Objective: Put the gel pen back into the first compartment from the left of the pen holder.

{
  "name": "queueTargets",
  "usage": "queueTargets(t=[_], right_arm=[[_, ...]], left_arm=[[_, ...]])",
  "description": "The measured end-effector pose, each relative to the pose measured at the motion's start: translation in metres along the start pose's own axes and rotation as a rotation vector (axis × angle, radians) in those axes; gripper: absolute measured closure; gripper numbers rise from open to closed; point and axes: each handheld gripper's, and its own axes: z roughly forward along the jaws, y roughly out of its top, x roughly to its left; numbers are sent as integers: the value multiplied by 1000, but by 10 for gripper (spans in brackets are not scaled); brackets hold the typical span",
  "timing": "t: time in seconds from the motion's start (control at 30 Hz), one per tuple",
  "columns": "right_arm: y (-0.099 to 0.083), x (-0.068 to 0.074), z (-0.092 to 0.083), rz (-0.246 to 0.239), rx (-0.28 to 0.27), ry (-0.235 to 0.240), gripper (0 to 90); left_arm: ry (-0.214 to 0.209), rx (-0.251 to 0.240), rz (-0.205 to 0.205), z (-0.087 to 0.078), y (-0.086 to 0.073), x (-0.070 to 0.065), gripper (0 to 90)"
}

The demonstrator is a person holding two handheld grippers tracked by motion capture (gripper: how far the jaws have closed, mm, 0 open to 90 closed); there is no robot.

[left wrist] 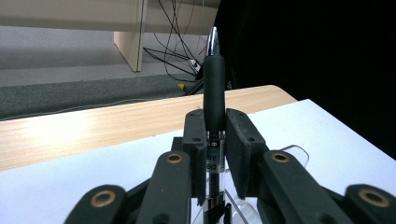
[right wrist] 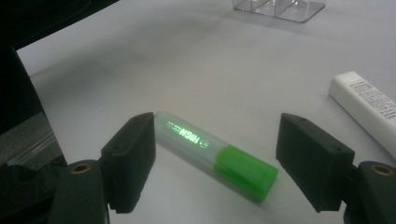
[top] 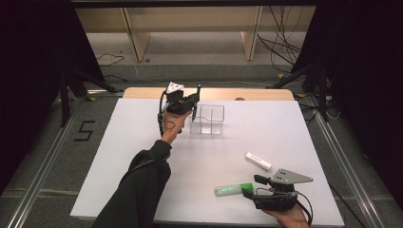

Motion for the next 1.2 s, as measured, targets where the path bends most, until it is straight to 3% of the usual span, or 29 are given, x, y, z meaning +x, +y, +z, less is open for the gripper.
queueTargets(t=[0.1, 0.33, 0.5, 0.87, 0.97, 1.2], right_arm=[[0, 0, 0, 0, 0, 0, 294], [0, 0, 0, 0, -1, -4, 294], [0, -1, -1, 7, -4, -10, 294], [0, -1, -1, 8, -6, -16, 294], [0, -1, -1, 8, -6, -17, 294], [-1, -3, -2, 4, -6, -28, 294]], left_arm=[[-34, 19, 17, -5, 2, -2, 593], [-39, 83, 4, -27, 12, -11, 294], [-117, 120, -18, -48, 4, -18, 239], [-169, 144, 0, -77, -26, -29, 195], [-175, 179, 23, -77, -31, -32, 184], [-193, 203, 48, -78, -39, -38, 180]])
